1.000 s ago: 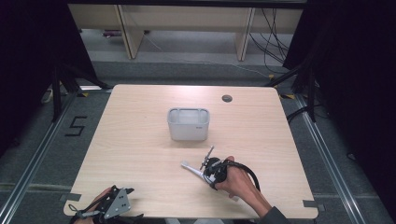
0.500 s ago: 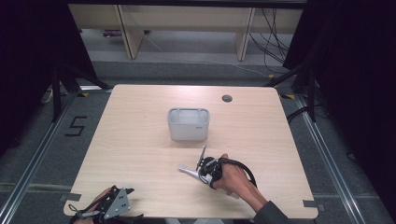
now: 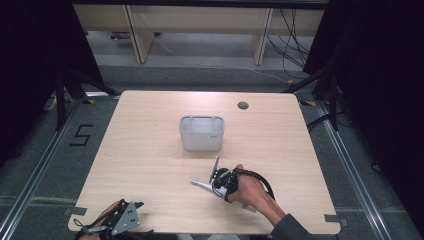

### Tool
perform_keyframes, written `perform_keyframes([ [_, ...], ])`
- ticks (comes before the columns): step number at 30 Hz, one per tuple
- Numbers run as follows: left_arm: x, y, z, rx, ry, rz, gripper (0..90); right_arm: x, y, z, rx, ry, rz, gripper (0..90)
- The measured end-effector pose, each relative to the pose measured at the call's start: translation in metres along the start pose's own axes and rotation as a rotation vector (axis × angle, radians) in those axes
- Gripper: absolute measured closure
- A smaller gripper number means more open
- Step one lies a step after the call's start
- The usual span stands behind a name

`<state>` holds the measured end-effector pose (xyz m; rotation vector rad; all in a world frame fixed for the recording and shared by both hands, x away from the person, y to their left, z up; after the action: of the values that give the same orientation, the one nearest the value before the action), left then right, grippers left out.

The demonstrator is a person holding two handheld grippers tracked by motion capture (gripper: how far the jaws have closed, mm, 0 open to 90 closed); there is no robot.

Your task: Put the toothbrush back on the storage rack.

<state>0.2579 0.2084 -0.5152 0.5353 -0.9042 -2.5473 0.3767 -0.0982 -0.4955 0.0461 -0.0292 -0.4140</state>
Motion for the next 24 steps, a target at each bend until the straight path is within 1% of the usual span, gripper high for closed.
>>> perform_keyframes([
  [1, -0.001, 0.000, 0.001, -0.008, 0.005, -0.009, 15.4, 0.000, -0.001, 0.000, 0.001, -0.001, 0.002, 66.3],
  [2, -0.001, 0.000, 0.001, -0.008, 0.001, -0.009, 15.4, 0.001, -0.002, 0.001, 0.015, 0.002, 0.002, 66.3],
  [3, -0.001, 0.000, 0.001, -0.007, -0.014, -0.007, 15.4, 0.001, -0.003, 0.001, 0.027, 0.003, -0.006, 66.4],
  [5, -0.001, 0.000, 0.001, -0.007, -0.012, -0.007, 15.4, 0.002, -0.005, 0.002, 0.032, 0.004, -0.005, 66.4],
  [6, -0.001, 0.000, 0.001, -0.009, 0.000, -0.009, 15.4, 0.005, -0.009, 0.004, 0.050, -0.026, 0.018, 66.5],
  [8, -0.001, 0.000, 0.001, -0.007, 0.002, -0.008, 15.4, 0.005, -0.015, 0.006, 0.074, -0.016, 0.000, 66.5],
  [9, -0.001, 0.000, 0.001, -0.007, -0.008, -0.007, 15.4, 0.003, -0.018, 0.009, 0.089, -0.020, -0.017, 66.5],
  [10, -0.001, 0.000, 0.001, -0.008, 0.004, -0.008, 15.4, 0.005, -0.020, 0.010, 0.111, -0.013, -0.003, 66.5],
  [11, -0.001, 0.000, 0.001, -0.008, 0.004, -0.008, 15.4, 0.004, -0.023, 0.011, 0.130, -0.018, -0.025, 66.5],
  [12, -0.002, 0.000, 0.001, -0.014, -0.004, -0.010, 15.4, 0.004, -0.025, 0.013, 0.146, -0.018, -0.029, 66.5],
  [13, -0.002, 0.000, 0.001, -0.014, -0.004, -0.010, 15.4, 0.004, -0.025, 0.013, 0.146, -0.018, -0.029, 66.5],
  [14, -0.002, 0.000, 0.001, -0.014, -0.003, -0.010, 15.4, 0.005, -0.029, 0.017, 0.158, -0.003, -0.031, 66.5],
  [15, -0.001, 0.000, 0.001, -0.010, -0.010, -0.006, 15.4, 0.007, -0.032, 0.020, 0.180, -0.010, -0.038, 66.5],
  [16, -0.001, 0.000, 0.001, -0.009, -0.010, -0.006, 15.4, 0.008, -0.035, 0.022, 0.205, -0.006, -0.056, 66.5],
  [17, -0.002, 0.000, 0.000, -0.012, -0.004, -0.008, 15.4, 0.011, -0.040, 0.027, 0.250, -0.018, -0.051, 66.5],
  [18, -0.002, 0.000, 0.001, -0.015, -0.006, -0.008, 15.4, 0.011, -0.040, 0.027, 0.250, -0.018, -0.051, 66.5],
  [19, -0.002, 0.000, 0.000, -0.016, -0.008, -0.005, 15.4, 0.012, -0.044, 0.032, 0.276, -0.021, -0.045, 66.5],
  [20, -0.002, -0.001, 0.000, -0.026, -0.008, -0.021, 15.4, 0.011, -0.045, 0.034, 0.291, -0.025, -0.056, 66.5],
  [21, -0.002, -0.001, 0.000, -0.026, -0.008, -0.021, 15.4, 0.011, -0.045, 0.034, 0.291, -0.025, -0.056, 66.5],
  [22, -0.002, -0.001, 0.000, -0.028, -0.007, -0.023, 15.4, 0.011, -0.047, 0.037, 0.313, -0.023, -0.056, 66.5],
  [23, -0.001, -0.001, 0.000, -0.020, -0.017, -0.012, 15.4, 0.012, -0.049, 0.042, 0.356, -0.028, -0.056, 66.6],
  [24, -0.001, -0.001, 0.000, -0.020, -0.013, -0.012, 15.4, 0.011, -0.051, 0.044, 0.360, -0.025, -0.071, 66.5],
])
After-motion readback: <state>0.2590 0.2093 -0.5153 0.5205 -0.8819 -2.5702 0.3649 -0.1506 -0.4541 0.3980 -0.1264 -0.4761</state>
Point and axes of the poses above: each handheld gripper's, and its own axes: z roughly backward along the jaws, y roughly out of its top, x roughly to its right, the point moved 2 cm from there along -z, roughly forward along the jaws
